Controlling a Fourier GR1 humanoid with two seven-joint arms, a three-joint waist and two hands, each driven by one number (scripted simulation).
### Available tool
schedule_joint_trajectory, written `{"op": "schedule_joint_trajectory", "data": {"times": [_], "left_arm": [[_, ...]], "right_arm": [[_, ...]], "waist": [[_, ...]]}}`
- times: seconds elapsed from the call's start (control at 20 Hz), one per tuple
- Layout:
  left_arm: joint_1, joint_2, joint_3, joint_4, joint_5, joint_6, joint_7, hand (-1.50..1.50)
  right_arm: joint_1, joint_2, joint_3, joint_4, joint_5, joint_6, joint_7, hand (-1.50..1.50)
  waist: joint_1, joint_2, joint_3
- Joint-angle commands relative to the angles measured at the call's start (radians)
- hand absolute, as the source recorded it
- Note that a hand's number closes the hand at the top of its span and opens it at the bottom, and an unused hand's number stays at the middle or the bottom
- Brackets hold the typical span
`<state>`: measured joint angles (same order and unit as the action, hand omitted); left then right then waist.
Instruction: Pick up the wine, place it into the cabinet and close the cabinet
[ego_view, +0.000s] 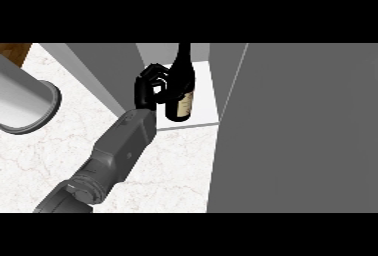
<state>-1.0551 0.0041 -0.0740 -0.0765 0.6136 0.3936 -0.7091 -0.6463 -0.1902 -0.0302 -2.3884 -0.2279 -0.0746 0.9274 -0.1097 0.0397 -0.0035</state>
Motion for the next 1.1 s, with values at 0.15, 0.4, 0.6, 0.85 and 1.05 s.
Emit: {"op": "schedule_joint_trajectory", "data": {"times": [0.15, 0.4, 0.6, 0.85, 1.05], "left_arm": [[0.085, -0.004, 0.003, -0.009, 0.021, -0.092, -0.051, 1.5], [0.131, -0.004, 0.004, -0.013, 0.06, -0.106, -0.06, 1.5], [0.166, -0.004, -0.009, -0.013, 0.078, -0.112, -0.073, 1.5], [0.167, -0.004, -0.034, -0.016, 0.083, -0.095, -0.063, 1.5], [0.203, -0.004, -0.045, -0.015, 0.101, -0.06, -0.087, 1.5]], "right_arm": [[0.035, 0.013, -0.005, -0.033, -0.028, 0.005, -0.01, -1.5], [0.028, 0.015, 0.003, -0.036, -0.046, 0.015, -0.005, -1.5], [0.035, 0.029, 0.027, -0.032, -0.051, 0.024, -0.014, -1.5], [0.056, 0.045, 0.034, -0.028, -0.029, 0.019, -0.035, -1.5], [0.004, 0.041, 0.035, -0.021, -0.055, 0.017, -0.009, -1.5]], "waist": [[-0.015, -0.005, 0.001], [-0.048, -0.006, 0.0], [-0.071, -0.003, -0.001], [-0.066, -0.003, -0.001], [-0.085, -0.004, -0.003]]}}
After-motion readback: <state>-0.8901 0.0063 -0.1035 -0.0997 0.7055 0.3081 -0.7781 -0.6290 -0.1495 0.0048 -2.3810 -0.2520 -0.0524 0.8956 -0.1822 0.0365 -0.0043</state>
